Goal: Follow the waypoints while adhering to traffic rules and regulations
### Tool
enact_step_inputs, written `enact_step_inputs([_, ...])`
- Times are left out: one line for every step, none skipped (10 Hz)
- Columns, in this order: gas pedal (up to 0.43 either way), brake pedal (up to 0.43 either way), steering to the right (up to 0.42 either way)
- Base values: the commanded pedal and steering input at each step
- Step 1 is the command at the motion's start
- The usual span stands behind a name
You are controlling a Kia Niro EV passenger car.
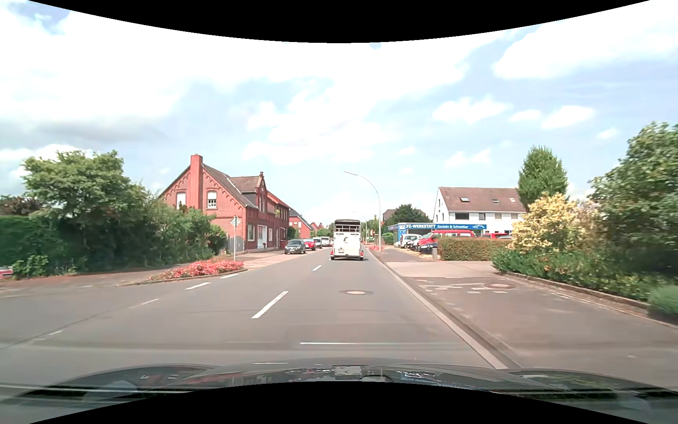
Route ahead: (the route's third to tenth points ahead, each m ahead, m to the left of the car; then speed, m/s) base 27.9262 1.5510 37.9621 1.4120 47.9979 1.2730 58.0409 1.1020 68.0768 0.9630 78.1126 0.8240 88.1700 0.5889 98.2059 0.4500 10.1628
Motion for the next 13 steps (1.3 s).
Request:
enact_step_inputs([0.177, 0.000, 0.009])
enact_step_inputs([0.177, 0.000, 0.008])
enact_step_inputs([0.177, 0.000, 0.007])
enact_step_inputs([0.169, 0.000, 0.007])
enact_step_inputs([0.169, 0.000, 0.007])
enact_step_inputs([0.157, 0.000, 0.007])
enact_step_inputs([0.157, 0.000, 0.004])
enact_step_inputs([0.157, 0.000, 0.004])
enact_step_inputs([0.157, 0.000, 0.004])
enact_step_inputs([0.157, 0.000, 0.004])
enact_step_inputs([0.157, 0.000, 0.004])
enact_step_inputs([0.157, 0.000, 0.004])
enact_step_inputs([0.157, 0.000, 0.004])
